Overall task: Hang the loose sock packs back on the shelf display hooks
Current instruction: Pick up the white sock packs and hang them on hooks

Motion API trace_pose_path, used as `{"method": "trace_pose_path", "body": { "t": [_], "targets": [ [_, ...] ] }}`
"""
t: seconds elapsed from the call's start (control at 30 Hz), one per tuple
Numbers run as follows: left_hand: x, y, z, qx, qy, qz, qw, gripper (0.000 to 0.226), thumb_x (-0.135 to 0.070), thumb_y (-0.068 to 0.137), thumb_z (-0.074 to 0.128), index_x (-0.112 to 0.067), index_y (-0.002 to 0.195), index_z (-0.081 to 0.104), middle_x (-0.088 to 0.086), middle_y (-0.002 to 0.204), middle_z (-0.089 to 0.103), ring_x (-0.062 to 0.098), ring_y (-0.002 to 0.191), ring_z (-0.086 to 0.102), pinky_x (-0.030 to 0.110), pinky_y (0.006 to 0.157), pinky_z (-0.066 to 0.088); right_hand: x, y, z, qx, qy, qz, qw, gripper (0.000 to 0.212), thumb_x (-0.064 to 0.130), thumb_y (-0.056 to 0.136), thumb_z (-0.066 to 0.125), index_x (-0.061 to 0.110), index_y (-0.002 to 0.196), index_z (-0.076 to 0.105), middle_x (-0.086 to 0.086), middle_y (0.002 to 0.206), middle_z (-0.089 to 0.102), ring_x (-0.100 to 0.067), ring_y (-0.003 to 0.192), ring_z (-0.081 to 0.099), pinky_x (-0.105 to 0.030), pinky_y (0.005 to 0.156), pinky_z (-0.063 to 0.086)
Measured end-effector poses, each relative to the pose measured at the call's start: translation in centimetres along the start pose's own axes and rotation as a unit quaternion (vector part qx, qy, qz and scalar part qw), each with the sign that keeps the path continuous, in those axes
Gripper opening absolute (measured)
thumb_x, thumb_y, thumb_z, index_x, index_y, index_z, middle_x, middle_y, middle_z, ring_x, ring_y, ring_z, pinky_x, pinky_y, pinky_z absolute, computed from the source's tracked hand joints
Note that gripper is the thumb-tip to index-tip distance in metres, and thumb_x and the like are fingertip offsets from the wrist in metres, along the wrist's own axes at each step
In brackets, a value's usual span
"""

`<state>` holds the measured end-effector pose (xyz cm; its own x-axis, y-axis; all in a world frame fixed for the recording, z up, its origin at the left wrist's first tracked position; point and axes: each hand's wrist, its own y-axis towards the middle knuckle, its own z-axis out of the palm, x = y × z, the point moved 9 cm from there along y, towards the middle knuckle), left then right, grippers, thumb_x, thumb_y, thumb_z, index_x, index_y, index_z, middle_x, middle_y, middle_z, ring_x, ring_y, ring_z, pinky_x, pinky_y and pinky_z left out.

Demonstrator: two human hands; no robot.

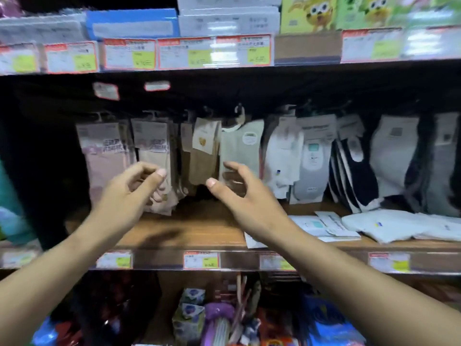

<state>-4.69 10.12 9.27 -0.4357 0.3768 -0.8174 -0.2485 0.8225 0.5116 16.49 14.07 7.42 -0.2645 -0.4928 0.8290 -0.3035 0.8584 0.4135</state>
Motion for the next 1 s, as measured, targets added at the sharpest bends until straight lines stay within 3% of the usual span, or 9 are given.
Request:
{"method": "trace_pose_path", "body": {
  "t": [0.1, 0.23, 0.33, 0.4, 0.47, 0.53, 0.67, 0.87, 1.0],
  "targets": [
    [-1.6, -0.9, 5.7, 0.071, -0.029, 0.026, 0.997, 0.018, -0.027, 0.095, 0.056, -0.013, 0.095, 0.067, 0.0, 0.073, 0.064, 0.013, 0.06, 0.058, 0.026, 0.056, 0.046, -1.4, -1.9, -4.2, -0.027, -0.007, 0.012, 1.0, 0.06, 0.055, 0.088, 0.063, 0.034, 0.142, 0.048, 0.014, 0.133, 0.06, 0.001, 0.119, 0.057, -0.023, 0.102, 0.045],
    [-3.5, -2.3, 12.7, 0.17, -0.076, 0.036, 0.982, 0.03, -0.043, 0.087, 0.061, -0.016, 0.094, 0.068, 0.006, 0.077, 0.068, 0.018, 0.063, 0.061, 0.029, 0.055, 0.049, -3.7, -3.9, -9.2, -0.06, -0.017, 0.033, 0.998, 0.051, 0.046, 0.09, 0.066, 0.032, 0.138, 0.053, 0.014, 0.127, 0.065, 0.008, 0.113, 0.06, -0.016, 0.097, 0.046],
    [-4.1, -3.6, 17.6, 0.24, -0.077, 0.025, 0.967, 0.025, -0.041, 0.087, 0.064, -0.019, 0.097, 0.069, 0.008, 0.085, 0.071, 0.018, 0.072, 0.064, 0.032, 0.065, 0.051, -5.6, -5.4, -12.8, -0.087, -0.03, 0.047, 0.995, 0.048, 0.043, 0.09, 0.066, 0.03, 0.135, 0.055, 0.015, 0.121, 0.067, 0.011, 0.11, 0.06, -0.014, 0.095, 0.047],
    [-4.3, -4.1, 19.6, 0.254, -0.052, 0.032, 0.965, 0.019, -0.036, 0.088, 0.062, -0.021, 0.098, 0.069, 0.009, 0.092, 0.071, 0.022, 0.08, 0.065, 0.037, 0.074, 0.051, -6.7, -6.1, -14.5, -0.104, -0.036, 0.056, 0.992, 0.046, 0.041, 0.09, 0.066, 0.028, 0.133, 0.057, 0.013, 0.119, 0.068, 0.012, 0.109, 0.06, -0.006, 0.09, 0.046],
    [-4.4, -4.4, 21.1, 0.253, -0.032, 0.044, 0.966, 0.015, -0.032, 0.089, 0.063, -0.022, 0.099, 0.069, 0.003, 0.091, 0.072, 0.015, 0.083, 0.065, 0.03, 0.076, 0.05, -8.0, -6.7, -16.1, -0.115, -0.039, 0.069, 0.99, 0.046, 0.04, 0.09, 0.066, 0.027, 0.133, 0.057, 0.011, 0.12, 0.068, 0.011, 0.111, 0.059, -0.003, 0.085, 0.045],
    [-4.3, -4.5, 22.5, 0.254, -0.017, 0.055, 0.965, 0.014, -0.031, 0.089, 0.065, -0.023, 0.099, 0.069, -0.005, 0.091, 0.072, 0.003, 0.083, 0.065, 0.019, 0.077, 0.049, -9.1, -7.3, -17.4, -0.125, -0.052, 0.082, 0.987, 0.045, 0.041, 0.09, 0.065, 0.028, 0.132, 0.058, 0.013, 0.119, 0.069, 0.01, 0.111, 0.06, -0.009, 0.09, 0.045],
    [-4.7, -4.6, 25.5, 0.274, 0.033, 0.076, 0.958, 0.017, -0.035, 0.089, 0.064, -0.026, 0.104, 0.067, -0.01, 0.099, 0.071, -0.003, 0.092, 0.064, 0.013, 0.08, 0.047, -11.4, -8.7, -21.3, -0.166, -0.066, 0.108, 0.978, 0.039, 0.04, 0.089, 0.067, 0.03, 0.126, 0.061, 0.012, 0.115, 0.071, 0.0, 0.11, 0.064, -0.031, 0.101, 0.049],
    [-5.8, -3.8, 31.2, 0.298, 0.09, 0.108, 0.944, 0.034, -0.044, 0.09, 0.06, -0.027, 0.119, 0.062, -0.014, 0.118, 0.062, -0.003, 0.106, 0.056, 0.002, 0.079, 0.038, -14.0, -11.0, -27.2, -0.222, -0.114, 0.136, 0.959, 0.032, 0.033, 0.091, 0.068, 0.027, 0.122, 0.063, 0.012, 0.111, 0.071, -0.006, 0.11, 0.064, -0.035, 0.101, 0.048],
    [-6.8, -3.6, 35.2, 0.317, 0.119, 0.113, 0.934, 0.044, -0.044, 0.091, 0.059, -0.023, 0.13, 0.057, -0.011, 0.128, 0.057, 0.004, 0.118, 0.051, 0.016, 0.095, 0.038, -15.2, -12.5, -30.7, -0.255, -0.166, 0.15, 0.941, 0.031, 0.034, 0.091, 0.067, 0.028, 0.121, 0.064, 0.014, 0.11, 0.069, -0.01, 0.11, 0.063, -0.034, 0.097, 0.048]
  ]
}}
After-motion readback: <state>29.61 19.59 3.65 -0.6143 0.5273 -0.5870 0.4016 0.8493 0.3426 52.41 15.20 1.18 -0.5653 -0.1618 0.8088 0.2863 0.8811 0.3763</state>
